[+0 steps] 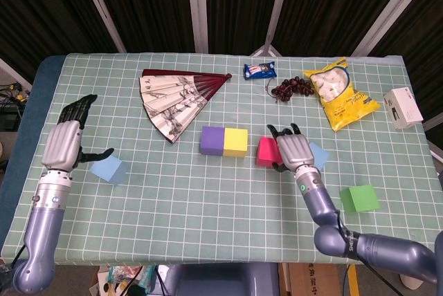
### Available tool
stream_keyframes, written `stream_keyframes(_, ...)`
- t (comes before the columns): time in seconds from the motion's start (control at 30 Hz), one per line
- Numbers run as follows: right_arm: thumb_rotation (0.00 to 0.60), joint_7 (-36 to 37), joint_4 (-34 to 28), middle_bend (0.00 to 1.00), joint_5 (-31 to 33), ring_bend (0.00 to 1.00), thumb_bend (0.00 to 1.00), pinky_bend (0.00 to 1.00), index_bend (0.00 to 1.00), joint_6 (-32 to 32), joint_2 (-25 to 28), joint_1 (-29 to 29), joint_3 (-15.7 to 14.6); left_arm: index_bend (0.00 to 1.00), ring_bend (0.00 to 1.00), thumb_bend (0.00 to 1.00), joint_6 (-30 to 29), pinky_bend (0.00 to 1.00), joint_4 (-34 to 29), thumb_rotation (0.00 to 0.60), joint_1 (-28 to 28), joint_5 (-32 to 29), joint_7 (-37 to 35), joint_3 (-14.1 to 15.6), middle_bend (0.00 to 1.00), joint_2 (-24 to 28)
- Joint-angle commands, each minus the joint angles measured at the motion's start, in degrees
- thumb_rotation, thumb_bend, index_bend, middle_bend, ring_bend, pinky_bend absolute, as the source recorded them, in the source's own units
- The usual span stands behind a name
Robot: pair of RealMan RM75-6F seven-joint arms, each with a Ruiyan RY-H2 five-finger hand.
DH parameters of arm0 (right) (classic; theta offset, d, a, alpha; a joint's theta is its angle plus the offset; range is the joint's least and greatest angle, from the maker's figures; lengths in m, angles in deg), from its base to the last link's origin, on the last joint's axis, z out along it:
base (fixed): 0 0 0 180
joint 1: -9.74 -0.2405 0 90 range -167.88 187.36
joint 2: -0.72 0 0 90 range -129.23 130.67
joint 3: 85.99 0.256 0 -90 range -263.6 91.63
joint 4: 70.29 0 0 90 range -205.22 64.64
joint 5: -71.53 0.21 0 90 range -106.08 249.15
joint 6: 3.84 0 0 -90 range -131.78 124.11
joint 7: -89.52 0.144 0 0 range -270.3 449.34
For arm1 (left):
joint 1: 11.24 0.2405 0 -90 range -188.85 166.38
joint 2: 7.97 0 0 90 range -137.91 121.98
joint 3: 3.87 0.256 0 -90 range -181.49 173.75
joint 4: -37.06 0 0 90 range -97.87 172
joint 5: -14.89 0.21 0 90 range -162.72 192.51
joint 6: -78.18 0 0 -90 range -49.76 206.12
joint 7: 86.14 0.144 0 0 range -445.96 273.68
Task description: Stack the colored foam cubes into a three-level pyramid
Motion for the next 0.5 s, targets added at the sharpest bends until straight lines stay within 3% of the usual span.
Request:
stream_keyframes(0.03, 0.6, -0.19, 1.42, 0.36, 1.35, 0.19, 0.33, 0.0, 0.0, 1.1, -0.43, -1.2, -0.01, 0.0, 0.06, 0.07, 0.23, 0.05, 0.38, 0.6, -0.08, -0.45, 0.03, -0.2, 0.04, -0.11)
stream_keyframes(0.5, 0.6, 2.14, 4.72, 0.36, 1.96, 0.2, 0.33, 0.0, 0.0, 1.81, -2.36, -3.34, -0.22, 0.0, 0.06, 0.07, 1.02, 0.05, 1.44, 0.6, -0.25, -1.54, 0.03, -0.68, 0.04, -0.37)
